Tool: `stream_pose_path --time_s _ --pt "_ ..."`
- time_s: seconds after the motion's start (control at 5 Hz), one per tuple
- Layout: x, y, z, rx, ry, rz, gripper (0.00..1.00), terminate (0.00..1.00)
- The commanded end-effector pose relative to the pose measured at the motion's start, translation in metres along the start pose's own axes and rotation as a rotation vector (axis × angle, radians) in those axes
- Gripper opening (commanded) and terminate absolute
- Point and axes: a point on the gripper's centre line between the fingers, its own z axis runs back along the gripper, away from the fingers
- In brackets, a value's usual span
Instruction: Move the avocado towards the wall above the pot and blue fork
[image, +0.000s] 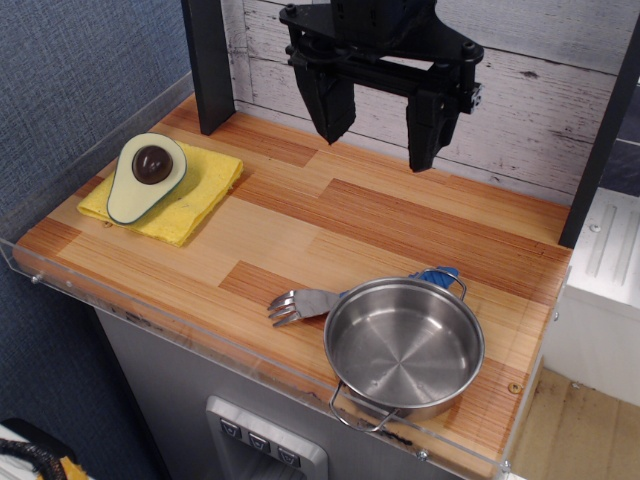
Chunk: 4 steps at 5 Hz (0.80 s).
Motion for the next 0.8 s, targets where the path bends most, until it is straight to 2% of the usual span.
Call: stream_pose_path --time_s 0.0,0.4,0.6 --pt "0.0 0.0 0.0 0.0 0.0 0.0 1.0 0.0" --pt "-0.034 0.076 -0.006 -0.048 -0.109 0.114 1.0 0.0" --pt "-0.042 0.111 -0.006 -0.017 -0.076 0.124 1.0 0.0"
